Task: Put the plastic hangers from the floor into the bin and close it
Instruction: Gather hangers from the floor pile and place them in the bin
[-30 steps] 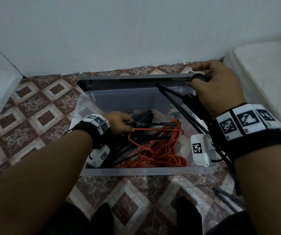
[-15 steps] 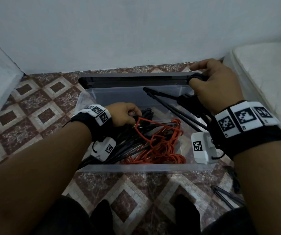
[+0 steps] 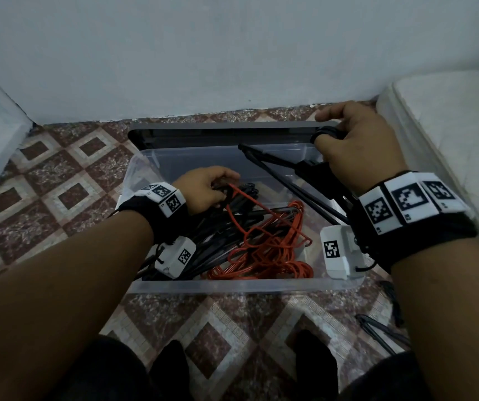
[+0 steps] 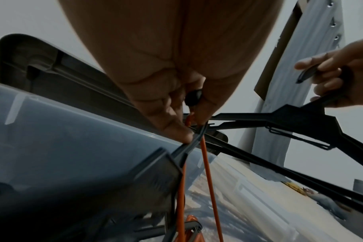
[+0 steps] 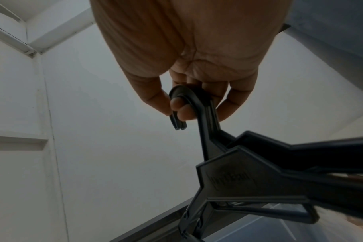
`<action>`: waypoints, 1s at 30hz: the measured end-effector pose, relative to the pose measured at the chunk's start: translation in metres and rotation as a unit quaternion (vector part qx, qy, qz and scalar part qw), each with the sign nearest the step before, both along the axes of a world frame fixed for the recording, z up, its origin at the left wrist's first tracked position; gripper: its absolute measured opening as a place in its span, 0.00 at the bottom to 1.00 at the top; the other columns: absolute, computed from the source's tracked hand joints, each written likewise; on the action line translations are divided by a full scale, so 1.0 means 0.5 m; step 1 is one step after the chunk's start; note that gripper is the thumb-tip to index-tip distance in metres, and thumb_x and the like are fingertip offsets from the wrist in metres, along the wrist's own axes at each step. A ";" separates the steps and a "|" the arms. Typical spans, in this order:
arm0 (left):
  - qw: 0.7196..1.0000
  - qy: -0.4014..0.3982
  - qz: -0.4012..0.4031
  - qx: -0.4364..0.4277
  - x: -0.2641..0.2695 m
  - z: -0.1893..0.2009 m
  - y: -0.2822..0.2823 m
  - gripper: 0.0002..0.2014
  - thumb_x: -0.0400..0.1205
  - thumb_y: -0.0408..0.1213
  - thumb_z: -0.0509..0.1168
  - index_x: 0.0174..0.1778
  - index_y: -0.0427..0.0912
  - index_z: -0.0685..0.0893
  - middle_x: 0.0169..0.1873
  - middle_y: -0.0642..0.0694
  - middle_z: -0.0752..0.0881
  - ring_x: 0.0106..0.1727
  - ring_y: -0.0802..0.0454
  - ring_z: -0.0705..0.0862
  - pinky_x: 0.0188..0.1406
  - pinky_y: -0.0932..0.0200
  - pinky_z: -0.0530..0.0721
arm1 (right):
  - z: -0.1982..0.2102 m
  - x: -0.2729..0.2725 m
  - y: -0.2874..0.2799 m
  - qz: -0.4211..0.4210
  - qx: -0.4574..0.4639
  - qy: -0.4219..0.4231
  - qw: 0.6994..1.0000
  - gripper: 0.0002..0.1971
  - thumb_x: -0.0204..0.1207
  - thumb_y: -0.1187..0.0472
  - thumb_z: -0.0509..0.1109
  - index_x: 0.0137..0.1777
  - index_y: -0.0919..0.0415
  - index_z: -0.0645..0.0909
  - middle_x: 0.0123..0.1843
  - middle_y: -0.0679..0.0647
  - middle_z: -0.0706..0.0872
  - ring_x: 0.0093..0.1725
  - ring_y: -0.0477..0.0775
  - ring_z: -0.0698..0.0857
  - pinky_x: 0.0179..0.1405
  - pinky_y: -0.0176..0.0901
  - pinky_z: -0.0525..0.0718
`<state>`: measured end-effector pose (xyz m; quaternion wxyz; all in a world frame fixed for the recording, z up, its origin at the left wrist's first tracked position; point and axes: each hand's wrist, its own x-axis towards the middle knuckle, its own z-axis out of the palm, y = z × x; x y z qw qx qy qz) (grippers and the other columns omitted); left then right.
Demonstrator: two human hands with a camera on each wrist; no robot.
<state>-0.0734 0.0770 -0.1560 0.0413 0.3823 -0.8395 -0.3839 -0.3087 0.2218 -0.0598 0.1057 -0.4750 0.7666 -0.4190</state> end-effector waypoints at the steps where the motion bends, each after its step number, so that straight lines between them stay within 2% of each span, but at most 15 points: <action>1: 0.999 0.006 0.020 -0.030 -0.001 0.002 0.001 0.15 0.83 0.36 0.66 0.64 0.55 0.83 0.52 0.57 0.89 0.44 0.59 0.89 0.55 0.55 0.86 | 0.001 0.001 0.000 0.000 0.002 0.000 1.000 0.14 0.69 0.57 0.69 0.55 0.44 0.82 0.37 0.48 0.87 0.33 0.51 0.87 0.41 0.51 0.88; 2: 0.997 0.004 0.038 -0.073 -0.002 0.006 0.002 0.09 0.85 0.42 0.65 0.59 0.53 0.85 0.45 0.57 0.90 0.38 0.61 0.89 0.50 0.55 0.88 | 0.001 0.001 0.001 -0.001 0.003 0.000 1.000 0.14 0.69 0.57 0.69 0.55 0.44 0.82 0.37 0.48 0.87 0.34 0.51 0.87 0.41 0.51 0.88; 4: 0.988 0.029 0.071 -0.131 -0.004 0.017 0.001 0.09 0.87 0.46 0.60 0.49 0.52 0.86 0.36 0.55 0.90 0.32 0.63 0.87 0.42 0.57 0.88 | 0.002 0.002 0.001 -0.001 0.005 0.002 1.000 0.14 0.69 0.56 0.69 0.55 0.44 0.82 0.37 0.48 0.87 0.34 0.52 0.87 0.41 0.53 0.89; 7: 0.991 0.083 0.098 -0.039 -0.008 0.030 -0.008 0.08 0.86 0.49 0.62 0.46 0.53 0.85 0.36 0.52 0.91 0.35 0.55 0.90 0.38 0.53 0.89 | 0.003 0.003 0.002 0.002 0.013 0.001 1.000 0.14 0.70 0.57 0.69 0.56 0.44 0.82 0.38 0.50 0.86 0.35 0.54 0.87 0.41 0.55 0.89; 8: 0.995 0.053 0.084 -0.030 -0.009 0.030 -0.011 0.10 0.84 0.54 0.63 0.46 0.54 0.85 0.37 0.53 0.90 0.38 0.53 0.89 0.41 0.53 0.88 | 0.003 0.003 0.002 0.004 0.015 0.000 1.000 0.14 0.70 0.57 0.69 0.56 0.44 0.82 0.38 0.51 0.87 0.36 0.54 0.87 0.42 0.55 0.89; 10: 0.993 -0.096 0.023 -0.066 -0.009 0.014 -0.012 0.16 0.79 0.63 0.63 0.47 0.55 0.86 0.39 0.57 0.87 0.42 0.53 0.86 0.46 0.57 0.82 | 0.004 0.003 0.003 0.006 0.019 0.003 1.000 0.14 0.70 0.58 0.69 0.55 0.44 0.81 0.38 0.51 0.87 0.36 0.54 0.87 0.42 0.54 0.88; 12: 0.971 -0.211 -0.045 -0.107 -0.006 -0.013 -0.002 0.15 0.79 0.60 0.65 0.48 0.54 0.88 0.34 0.61 0.82 0.43 0.53 0.84 0.44 0.60 0.77 | 0.004 0.004 0.004 0.005 0.020 0.011 1.000 0.13 0.70 0.58 0.69 0.54 0.44 0.81 0.36 0.50 0.86 0.34 0.51 0.86 0.39 0.48 0.87; 14: 0.961 -0.242 -0.080 -0.111 -0.004 -0.035 0.007 0.10 0.80 0.54 0.67 0.47 0.54 0.89 0.29 0.67 0.79 0.46 0.53 0.86 0.47 0.59 0.80 | 0.004 0.005 0.004 0.004 0.020 0.016 1.000 0.13 0.70 0.58 0.70 0.53 0.44 0.81 0.36 0.49 0.86 0.33 0.50 0.85 0.37 0.46 0.86; 16: 0.970 -0.213 -0.060 -0.102 -0.006 -0.037 0.010 0.05 0.79 0.48 0.68 0.46 0.58 0.89 0.32 0.68 0.81 0.49 0.54 0.86 0.53 0.58 0.83 | 0.003 0.005 0.003 0.003 0.023 0.013 1.000 0.13 0.70 0.58 0.70 0.53 0.43 0.81 0.36 0.50 0.87 0.33 0.51 0.86 0.37 0.48 0.87; 19: 0.992 -0.106 -0.020 -0.070 -0.017 -0.023 0.006 0.09 0.79 0.40 0.69 0.48 0.61 0.88 0.43 0.61 0.88 0.46 0.60 0.86 0.52 0.60 0.83 | 0.002 0.004 0.002 0.007 0.028 0.008 1.000 0.13 0.70 0.58 0.70 0.54 0.43 0.81 0.37 0.50 0.87 0.34 0.54 0.87 0.39 0.52 0.88; 22: 0.983 0.022 -0.067 0.167 -0.021 0.010 0.011 0.09 0.83 0.43 0.67 0.57 0.57 0.88 0.48 0.56 0.91 0.49 0.60 0.88 0.48 0.65 0.84 | 0.001 0.002 0.000 0.012 0.031 0.007 0.999 0.13 0.70 0.58 0.70 0.54 0.44 0.81 0.38 0.49 0.87 0.34 0.53 0.86 0.40 0.51 0.88; 24: 0.985 0.032 -0.037 0.167 -0.019 0.008 0.005 0.10 0.85 0.47 0.63 0.56 0.52 0.88 0.49 0.54 0.92 0.51 0.55 0.89 0.47 0.62 0.84 | -0.001 0.000 0.000 0.011 0.028 0.007 1.000 0.13 0.70 0.59 0.70 0.53 0.44 0.81 0.37 0.47 0.87 0.34 0.51 0.86 0.39 0.46 0.86; 26: 0.997 -0.068 0.012 -0.034 -0.011 -0.017 -0.011 0.11 0.83 0.50 0.63 0.55 0.52 0.86 0.50 0.53 0.90 0.53 0.50 0.88 0.53 0.57 0.82 | -0.002 0.001 0.001 0.011 0.026 0.007 1.000 0.13 0.70 0.59 0.70 0.53 0.44 0.81 0.38 0.46 0.86 0.35 0.50 0.85 0.37 0.43 0.84; 27: 0.984 -0.145 0.019 -0.103 -0.003 -0.036 -0.016 0.14 0.81 0.53 0.64 0.58 0.52 0.84 0.53 0.50 0.89 0.55 0.47 0.86 0.56 0.55 0.82 | -0.002 0.002 0.002 0.011 0.025 0.006 1.000 0.13 0.70 0.59 0.70 0.52 0.44 0.81 0.38 0.46 0.87 0.35 0.50 0.86 0.37 0.42 0.83; 30: 0.942 -0.323 -0.058 -0.069 0.021 -0.101 -0.009 0.27 0.73 0.62 0.68 0.64 0.52 0.80 0.55 0.46 0.86 0.53 0.45 0.84 0.58 0.55 0.81 | -0.001 0.004 0.002 0.012 0.027 0.006 1.000 0.13 0.69 0.59 0.69 0.53 0.44 0.81 0.38 0.48 0.87 0.35 0.52 0.86 0.37 0.45 0.85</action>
